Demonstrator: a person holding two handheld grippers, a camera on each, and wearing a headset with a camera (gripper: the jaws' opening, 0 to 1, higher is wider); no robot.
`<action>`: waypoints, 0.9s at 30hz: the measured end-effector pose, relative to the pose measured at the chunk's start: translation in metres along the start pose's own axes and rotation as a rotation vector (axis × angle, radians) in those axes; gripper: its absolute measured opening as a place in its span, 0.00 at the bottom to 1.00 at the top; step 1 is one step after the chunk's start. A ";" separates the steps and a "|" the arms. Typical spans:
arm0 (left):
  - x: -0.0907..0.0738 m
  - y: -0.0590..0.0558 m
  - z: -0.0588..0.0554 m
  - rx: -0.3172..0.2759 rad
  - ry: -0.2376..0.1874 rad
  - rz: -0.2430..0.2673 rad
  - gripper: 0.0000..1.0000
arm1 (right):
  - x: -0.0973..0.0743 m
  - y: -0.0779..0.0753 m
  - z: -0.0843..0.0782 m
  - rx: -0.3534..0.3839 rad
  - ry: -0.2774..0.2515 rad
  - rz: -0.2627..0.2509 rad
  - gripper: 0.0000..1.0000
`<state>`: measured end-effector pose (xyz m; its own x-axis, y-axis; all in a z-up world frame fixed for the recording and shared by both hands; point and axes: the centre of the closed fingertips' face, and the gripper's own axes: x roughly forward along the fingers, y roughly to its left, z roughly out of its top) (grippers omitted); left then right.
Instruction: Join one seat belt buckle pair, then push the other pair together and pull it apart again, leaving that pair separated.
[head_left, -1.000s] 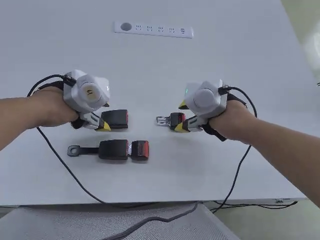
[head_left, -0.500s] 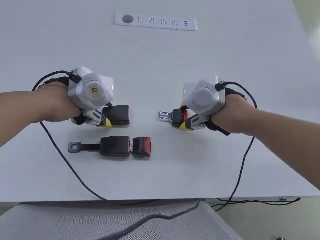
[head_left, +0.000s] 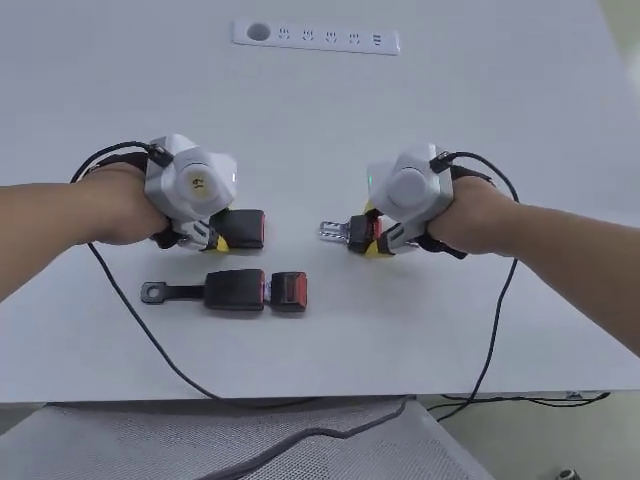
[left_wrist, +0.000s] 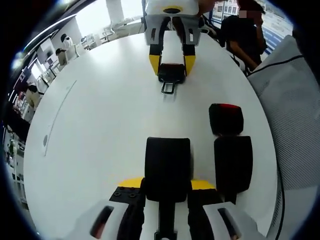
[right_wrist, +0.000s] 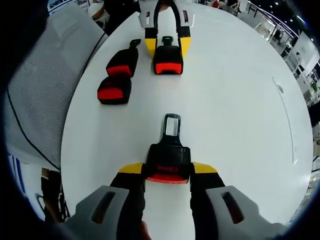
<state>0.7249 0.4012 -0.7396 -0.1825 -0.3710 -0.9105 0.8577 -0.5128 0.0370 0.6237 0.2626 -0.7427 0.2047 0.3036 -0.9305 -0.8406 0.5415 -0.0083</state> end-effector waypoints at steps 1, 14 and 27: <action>0.000 0.000 0.000 0.000 0.000 0.001 0.33 | 0.001 0.000 -0.001 -0.016 0.011 0.000 0.33; 0.000 0.000 0.000 -0.005 0.004 -0.003 0.33 | 0.001 -0.001 0.005 -0.063 0.041 -0.020 0.33; 0.001 0.001 0.000 -0.004 0.005 -0.003 0.33 | 0.018 -0.002 0.037 -0.073 -0.012 -0.015 0.33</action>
<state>0.7253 0.4000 -0.7404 -0.1828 -0.3651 -0.9129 0.8589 -0.5111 0.0324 0.6478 0.2963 -0.7459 0.2234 0.3051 -0.9257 -0.8714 0.4881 -0.0494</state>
